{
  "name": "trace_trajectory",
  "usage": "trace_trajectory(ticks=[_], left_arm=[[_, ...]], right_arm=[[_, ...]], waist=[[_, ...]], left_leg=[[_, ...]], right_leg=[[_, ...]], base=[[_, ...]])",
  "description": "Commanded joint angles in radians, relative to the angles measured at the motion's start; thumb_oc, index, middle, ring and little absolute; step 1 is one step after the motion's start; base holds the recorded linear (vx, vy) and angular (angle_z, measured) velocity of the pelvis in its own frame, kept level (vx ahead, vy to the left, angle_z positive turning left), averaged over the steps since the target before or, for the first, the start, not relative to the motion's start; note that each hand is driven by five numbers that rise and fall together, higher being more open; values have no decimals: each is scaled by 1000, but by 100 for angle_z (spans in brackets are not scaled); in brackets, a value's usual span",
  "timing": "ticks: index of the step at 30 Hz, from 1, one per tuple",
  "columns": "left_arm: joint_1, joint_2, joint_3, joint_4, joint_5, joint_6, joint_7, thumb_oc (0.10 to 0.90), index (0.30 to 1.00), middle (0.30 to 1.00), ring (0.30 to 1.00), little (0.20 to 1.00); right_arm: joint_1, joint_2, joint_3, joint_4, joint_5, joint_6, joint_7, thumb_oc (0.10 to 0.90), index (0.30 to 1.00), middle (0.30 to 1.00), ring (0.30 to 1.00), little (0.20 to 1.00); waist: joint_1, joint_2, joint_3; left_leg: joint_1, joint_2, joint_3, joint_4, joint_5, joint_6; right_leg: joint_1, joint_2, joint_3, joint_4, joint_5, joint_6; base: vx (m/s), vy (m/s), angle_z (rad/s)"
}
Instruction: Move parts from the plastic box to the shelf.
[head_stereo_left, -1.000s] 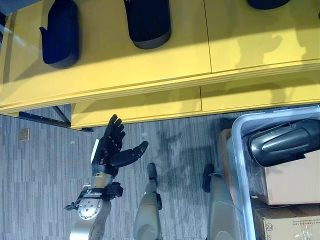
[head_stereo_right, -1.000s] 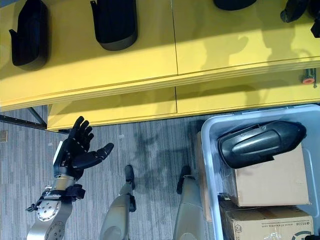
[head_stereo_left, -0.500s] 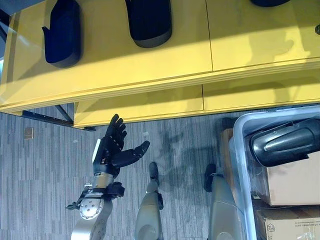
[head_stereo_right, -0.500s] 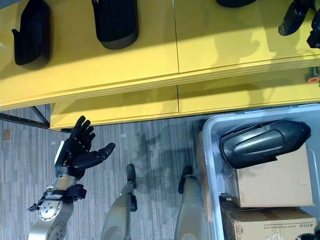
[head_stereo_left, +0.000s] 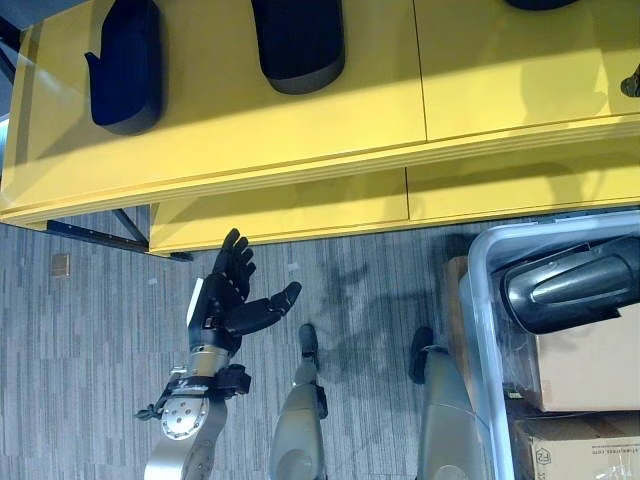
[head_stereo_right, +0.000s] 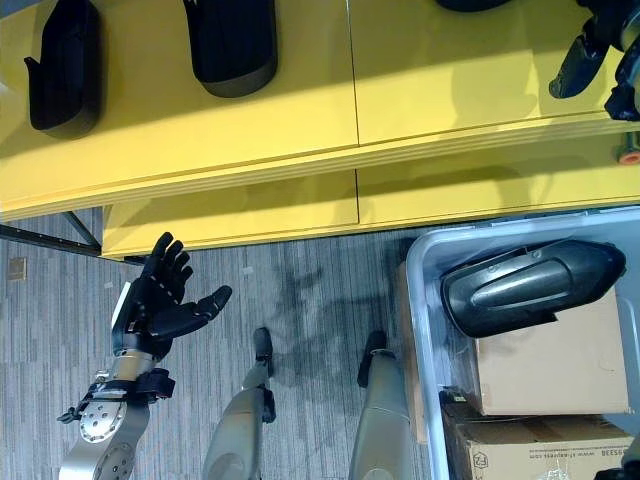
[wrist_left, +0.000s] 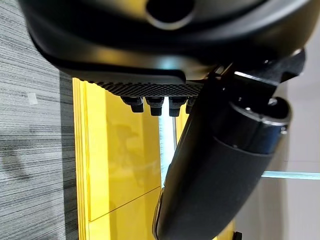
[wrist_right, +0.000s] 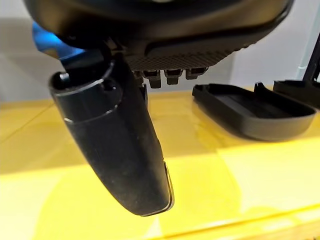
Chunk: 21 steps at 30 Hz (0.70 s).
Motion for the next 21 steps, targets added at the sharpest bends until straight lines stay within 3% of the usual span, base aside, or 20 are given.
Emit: trace_trajectory(ticks=[1,21], left_arm=[[-49,34,8,-86,-37,-121,4,900,1000,1000,1000,1000],[-64,31,16,-74,-23,-113,8,900,1000,1000,1000,1000]], right_arm=[[-58,-18,-54,37,48,-6,-39,900,1000,1000,1000,1000],[92,-104,-139,-90,105,-19,9,900,1000,1000,1000,1000]], waist=[[30,-72,-39],[11,-109,-20]], left_leg=[[185,-16,-7,-5,-71,-102],[208,-13,-6,-1,-89,-99]], right_leg=[[120,53,-54,-204,37,52],[126,50,-56,-204,42,57]], base=[[0,0,0],[0,0,0]])
